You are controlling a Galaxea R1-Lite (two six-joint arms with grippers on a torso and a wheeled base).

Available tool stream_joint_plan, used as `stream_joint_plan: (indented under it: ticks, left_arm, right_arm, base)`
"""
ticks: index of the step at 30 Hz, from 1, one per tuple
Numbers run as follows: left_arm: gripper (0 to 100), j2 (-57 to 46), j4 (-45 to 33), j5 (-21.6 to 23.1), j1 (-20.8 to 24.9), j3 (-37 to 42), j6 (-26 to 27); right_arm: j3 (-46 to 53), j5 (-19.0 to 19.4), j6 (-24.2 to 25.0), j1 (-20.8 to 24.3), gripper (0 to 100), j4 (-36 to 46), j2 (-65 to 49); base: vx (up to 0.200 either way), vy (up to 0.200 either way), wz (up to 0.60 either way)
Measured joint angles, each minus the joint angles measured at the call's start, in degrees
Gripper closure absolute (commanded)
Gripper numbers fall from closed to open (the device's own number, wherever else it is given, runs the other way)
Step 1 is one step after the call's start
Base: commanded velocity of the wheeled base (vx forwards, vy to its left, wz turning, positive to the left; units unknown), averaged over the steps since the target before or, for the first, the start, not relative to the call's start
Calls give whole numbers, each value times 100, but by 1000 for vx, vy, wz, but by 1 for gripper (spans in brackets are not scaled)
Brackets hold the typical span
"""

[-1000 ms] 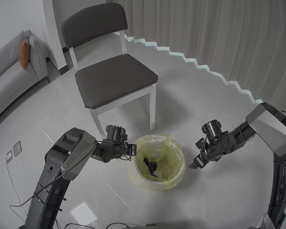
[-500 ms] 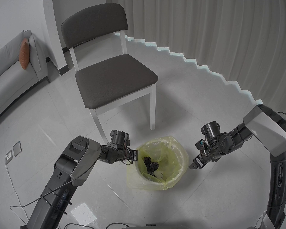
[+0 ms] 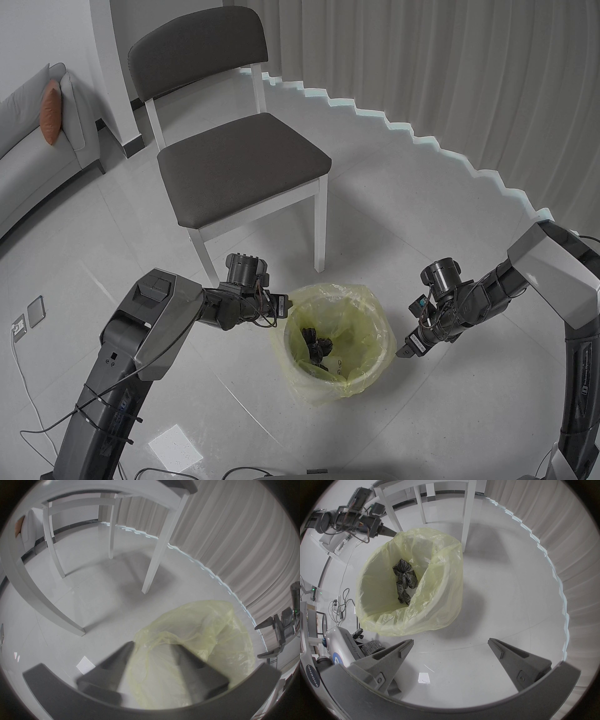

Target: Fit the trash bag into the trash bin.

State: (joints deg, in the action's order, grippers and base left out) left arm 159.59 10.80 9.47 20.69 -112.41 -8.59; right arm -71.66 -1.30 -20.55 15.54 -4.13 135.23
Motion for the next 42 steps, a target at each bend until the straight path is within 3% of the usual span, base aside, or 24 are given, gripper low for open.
stream_joint_plan:
  ticks: [20, 28, 32, 42]
  left_arm:
    - [0, -1013, 791, -44, -118, 1774, 59]
    - [0, -1519, 1840, -12, -217, 3011, 55]
    - [0, -1762, 2467, 2, -234, 3658, 55]
    - [0, -2048, 3072, 0, -206, 4358, 52]
  right_arm:
    - [366, 2, 22, -2, 0, -27, -262]
    - [347, 29, 68, 68, 0, -286, -224]
    - [300, 60, 361, 210, 0, -599, -111]
    - [88, 151, 649, 601, 0, -735, 199]
  base:
    - [0, 0, 0]
    - [0, 0, 0]
    - [0, 0, 0]
    - [0, 0, 0]
